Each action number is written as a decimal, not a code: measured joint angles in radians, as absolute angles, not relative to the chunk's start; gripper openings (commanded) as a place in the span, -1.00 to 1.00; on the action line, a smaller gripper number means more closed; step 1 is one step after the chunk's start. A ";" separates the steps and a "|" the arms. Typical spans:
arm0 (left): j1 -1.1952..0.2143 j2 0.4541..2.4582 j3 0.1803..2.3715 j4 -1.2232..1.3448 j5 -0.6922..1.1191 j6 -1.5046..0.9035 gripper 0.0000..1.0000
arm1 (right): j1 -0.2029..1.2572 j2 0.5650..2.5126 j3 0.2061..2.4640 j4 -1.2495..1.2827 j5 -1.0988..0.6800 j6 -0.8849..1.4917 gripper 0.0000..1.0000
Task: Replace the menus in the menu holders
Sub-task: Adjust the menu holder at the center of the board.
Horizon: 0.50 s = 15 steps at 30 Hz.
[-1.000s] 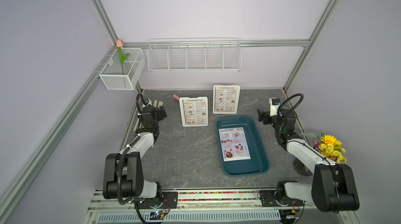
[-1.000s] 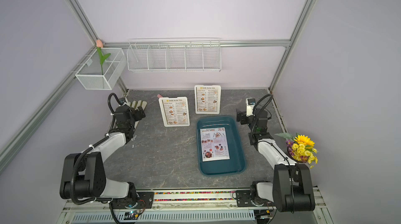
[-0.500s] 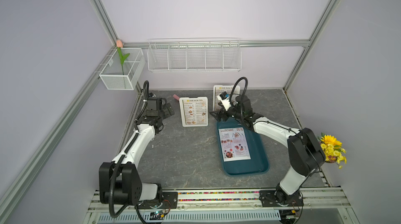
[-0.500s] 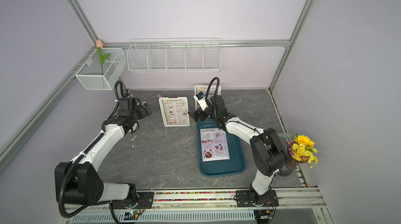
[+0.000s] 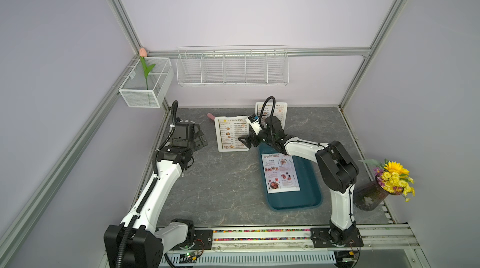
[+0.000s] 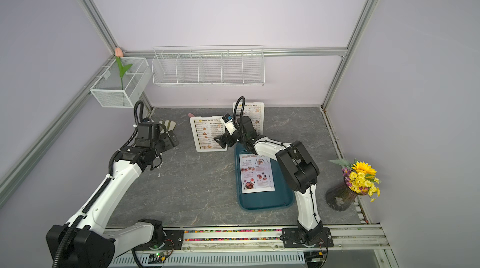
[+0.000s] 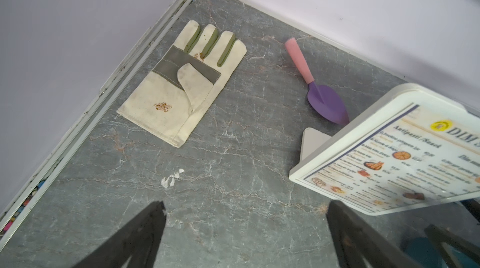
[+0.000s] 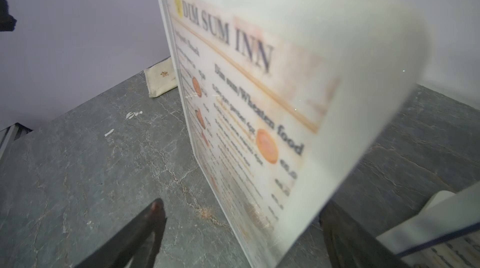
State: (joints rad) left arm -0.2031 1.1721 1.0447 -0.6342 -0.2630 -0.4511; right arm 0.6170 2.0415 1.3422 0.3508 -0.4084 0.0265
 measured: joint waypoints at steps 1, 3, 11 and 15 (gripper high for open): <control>-0.203 1.176 1.048 -0.646 -0.262 -0.450 0.98 | 0.624 2.042 1.342 0.359 -0.418 0.027 0.94; -0.203 1.193 1.061 -0.671 -0.261 -0.447 0.99 | 0.636 2.042 1.338 0.379 -0.432 0.030 0.98; -0.204 1.328 1.132 -0.708 -0.225 -0.458 1.00 | 0.685 1.987 1.236 0.427 -0.468 0.037 0.93; -0.210 1.413 1.141 -0.699 -0.194 -0.482 0.98 | 0.716 1.891 1.168 0.423 -0.474 0.037 0.88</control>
